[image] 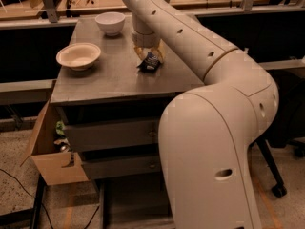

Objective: Place rxbar blueberry into bottom drawer

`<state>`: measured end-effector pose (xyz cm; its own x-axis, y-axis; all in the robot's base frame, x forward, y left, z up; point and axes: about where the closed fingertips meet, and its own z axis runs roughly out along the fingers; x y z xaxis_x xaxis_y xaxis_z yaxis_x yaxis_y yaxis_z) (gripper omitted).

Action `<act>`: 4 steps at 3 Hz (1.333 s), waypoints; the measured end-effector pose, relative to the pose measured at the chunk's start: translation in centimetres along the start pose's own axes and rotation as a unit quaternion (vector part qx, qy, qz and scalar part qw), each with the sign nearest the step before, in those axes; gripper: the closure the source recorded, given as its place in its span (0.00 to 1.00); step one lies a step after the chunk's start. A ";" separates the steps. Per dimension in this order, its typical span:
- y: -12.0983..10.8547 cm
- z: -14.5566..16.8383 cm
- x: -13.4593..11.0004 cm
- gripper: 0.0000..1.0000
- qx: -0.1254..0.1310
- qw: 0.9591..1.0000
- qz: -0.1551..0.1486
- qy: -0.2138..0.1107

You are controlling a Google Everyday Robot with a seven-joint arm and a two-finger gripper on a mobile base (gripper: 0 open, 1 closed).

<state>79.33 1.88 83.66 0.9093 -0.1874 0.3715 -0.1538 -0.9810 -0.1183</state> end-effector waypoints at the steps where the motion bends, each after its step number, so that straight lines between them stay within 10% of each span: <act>1: 0.0 -0.1 0.0 0.98 0.000 1.000 0.000 0.000; 4: 0.1 -0.3 0.0 1.00 0.003 1.000 0.002 0.001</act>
Offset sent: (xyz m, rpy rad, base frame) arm -0.0194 -0.0203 0.0568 0.1121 -0.0397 -0.0159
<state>79.16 1.76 83.94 0.9080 -0.1918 0.3726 -0.1557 -0.9799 -0.1249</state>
